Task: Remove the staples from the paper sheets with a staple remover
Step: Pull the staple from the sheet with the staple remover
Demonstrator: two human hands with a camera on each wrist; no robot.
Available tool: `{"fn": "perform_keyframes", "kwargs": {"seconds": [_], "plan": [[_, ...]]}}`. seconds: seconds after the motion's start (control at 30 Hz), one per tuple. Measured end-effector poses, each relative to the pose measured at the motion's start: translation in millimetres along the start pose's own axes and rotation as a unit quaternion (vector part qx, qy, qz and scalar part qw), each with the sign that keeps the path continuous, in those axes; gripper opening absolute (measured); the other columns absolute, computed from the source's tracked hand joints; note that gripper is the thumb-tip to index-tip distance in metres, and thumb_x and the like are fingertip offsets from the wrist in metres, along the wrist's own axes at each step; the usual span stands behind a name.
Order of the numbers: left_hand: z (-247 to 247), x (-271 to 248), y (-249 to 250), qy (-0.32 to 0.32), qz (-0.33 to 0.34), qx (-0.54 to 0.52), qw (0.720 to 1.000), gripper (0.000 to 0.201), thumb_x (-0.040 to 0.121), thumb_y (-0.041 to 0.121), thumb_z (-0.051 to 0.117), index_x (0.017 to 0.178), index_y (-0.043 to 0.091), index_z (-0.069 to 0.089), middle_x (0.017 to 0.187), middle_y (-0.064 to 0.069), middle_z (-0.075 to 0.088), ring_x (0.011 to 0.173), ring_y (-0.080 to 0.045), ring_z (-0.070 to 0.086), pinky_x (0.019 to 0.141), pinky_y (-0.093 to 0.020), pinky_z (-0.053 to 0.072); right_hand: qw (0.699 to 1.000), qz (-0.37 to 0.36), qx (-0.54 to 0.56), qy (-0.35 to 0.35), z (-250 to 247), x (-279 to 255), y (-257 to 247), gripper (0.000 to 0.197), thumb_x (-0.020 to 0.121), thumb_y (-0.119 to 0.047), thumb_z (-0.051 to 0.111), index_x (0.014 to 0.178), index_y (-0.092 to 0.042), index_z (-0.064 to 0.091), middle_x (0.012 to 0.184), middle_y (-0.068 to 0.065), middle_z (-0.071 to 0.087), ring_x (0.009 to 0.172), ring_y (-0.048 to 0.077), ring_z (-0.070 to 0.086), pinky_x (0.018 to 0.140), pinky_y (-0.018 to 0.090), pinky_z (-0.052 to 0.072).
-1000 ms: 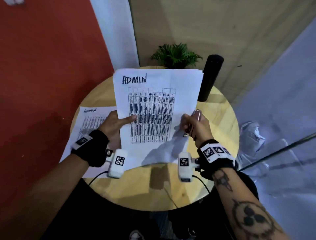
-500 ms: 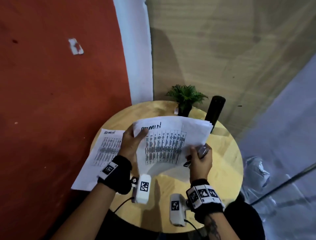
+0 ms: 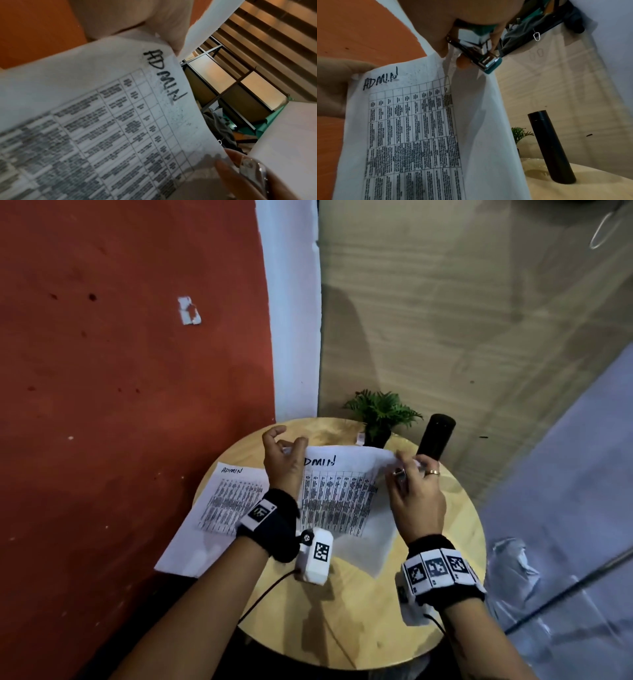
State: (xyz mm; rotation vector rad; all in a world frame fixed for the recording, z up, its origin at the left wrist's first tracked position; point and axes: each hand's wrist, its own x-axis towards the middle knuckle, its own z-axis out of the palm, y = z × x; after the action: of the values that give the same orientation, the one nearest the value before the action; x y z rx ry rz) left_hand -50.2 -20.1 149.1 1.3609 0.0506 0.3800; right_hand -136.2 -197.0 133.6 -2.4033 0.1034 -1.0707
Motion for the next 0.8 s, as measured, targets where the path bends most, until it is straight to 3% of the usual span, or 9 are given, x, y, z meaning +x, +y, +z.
{"fn": "perform_keyframes", "kwargs": {"seconds": [0.1,0.17,0.23,0.37,0.53,0.6,0.67,0.73,0.8], "plan": [[-17.0,-5.9,2.9,-0.081,0.002,-0.028,0.996,0.057,0.074,0.046,0.064,0.118,0.020,0.039,0.077,0.005,0.047,0.071,-0.001,0.051,0.063,-0.003,0.038,1.000,-0.002,-0.014,-0.004,-5.8,1.2,-0.8,0.048,0.079,-0.035,0.042,0.110,-0.009,0.066,0.110,0.024,0.056,0.066,0.034,0.063,0.055,0.026,0.036],[-39.2,-8.5,-1.8,-0.155,0.044,-0.005,0.987,0.068,0.068,0.048,0.067,0.123,0.022,0.036,0.089,0.008,0.052,0.079,0.009,0.054,0.073,-0.004,0.042,1.000,-0.006,-0.023,-0.001,-8.7,2.4,-1.1,0.040,0.080,-0.030,0.049,0.109,-0.008,0.066,0.109,0.023,0.056,0.067,0.035,0.063,0.055,0.025,0.036],[-61.8,-7.7,-3.1,-0.208,0.100,0.077,0.970,0.057,0.073,0.029,0.076,0.119,0.028,0.043,0.092,0.013,0.057,0.083,0.011,0.055,0.079,-0.008,0.043,0.999,-0.011,-0.033,-0.003,-10.8,2.9,0.2,0.036,0.079,-0.024,0.057,0.110,-0.008,0.066,0.111,0.023,0.056,0.069,0.035,0.064,0.055,0.026,0.037],[-81.0,2.6,1.8,-0.236,0.161,0.152,0.946,0.028,0.078,0.002,0.073,0.088,0.028,0.064,0.075,0.025,0.067,0.069,0.010,0.058,0.070,-0.007,0.044,0.999,-0.003,-0.047,-0.021,-9.1,-1.0,4.0,0.036,0.079,-0.011,0.067,0.115,-0.008,0.063,0.115,0.023,0.054,0.076,0.038,0.063,0.056,0.030,0.041],[-77.6,5.8,4.0,-0.281,0.176,0.179,0.926,0.019,0.079,0.007,0.073,0.090,0.022,0.069,0.078,0.027,0.065,0.071,0.007,0.058,0.068,-0.010,0.042,0.998,-0.016,-0.058,-0.015,-11.3,0.7,6.5,0.044,0.081,-0.033,0.049,0.117,-0.009,0.062,0.108,0.021,0.056,0.070,0.037,0.062,0.053,0.028,0.037],[-77.2,6.4,4.3,-0.282,0.190,0.186,0.922,0.009,0.081,0.010,0.072,0.088,0.015,0.072,0.078,0.026,0.064,0.072,0.005,0.058,0.065,-0.009,0.041,0.998,-0.027,-0.062,0.014,-13.7,2.8,5.3,0.044,0.083,-0.033,0.049,0.118,-0.010,0.061,0.112,0.021,0.055,0.068,0.034,0.061,0.051,0.028,0.040],[-78.2,6.4,4.8,-0.270,0.193,0.180,0.926,0.005,0.081,0.010,0.072,0.085,0.008,0.073,0.073,0.018,0.063,0.071,0.006,0.058,0.063,-0.008,0.040,0.996,-0.050,-0.018,0.070,-14.8,7.4,-6.4,0.036,0.086,-0.030,0.053,0.110,-0.006,0.063,0.112,0.021,0.055,0.072,0.024,0.057,0.057,0.026,0.041],[-78.7,4.5,6.1,-0.259,0.203,0.182,0.927,0.006,0.080,0.008,0.072,0.084,0.003,0.074,0.074,0.015,0.062,0.070,0.007,0.058,0.063,-0.006,0.039,0.987,-0.053,0.104,0.115,-15.3,13.4,-35.9,0.035,0.090,-0.038,0.053,0.095,-0.004,0.060,0.096,0.017,0.057,0.075,0.020,0.053,0.066,0.026,0.042],[-78.2,2.2,6.8,-0.253,0.210,0.186,0.926,0.009,0.079,0.010,0.073,0.083,0.002,0.074,0.075,0.013,0.062,0.069,0.007,0.058,0.064,-0.006,0.040,0.948,0.036,0.293,0.117,-11.7,20.7,-79.3,0.029,0.092,-0.045,0.048,0.085,-0.018,0.047,0.073,0.001,0.054,0.064,0.013,0.054,0.060,0.026,0.045]]}}
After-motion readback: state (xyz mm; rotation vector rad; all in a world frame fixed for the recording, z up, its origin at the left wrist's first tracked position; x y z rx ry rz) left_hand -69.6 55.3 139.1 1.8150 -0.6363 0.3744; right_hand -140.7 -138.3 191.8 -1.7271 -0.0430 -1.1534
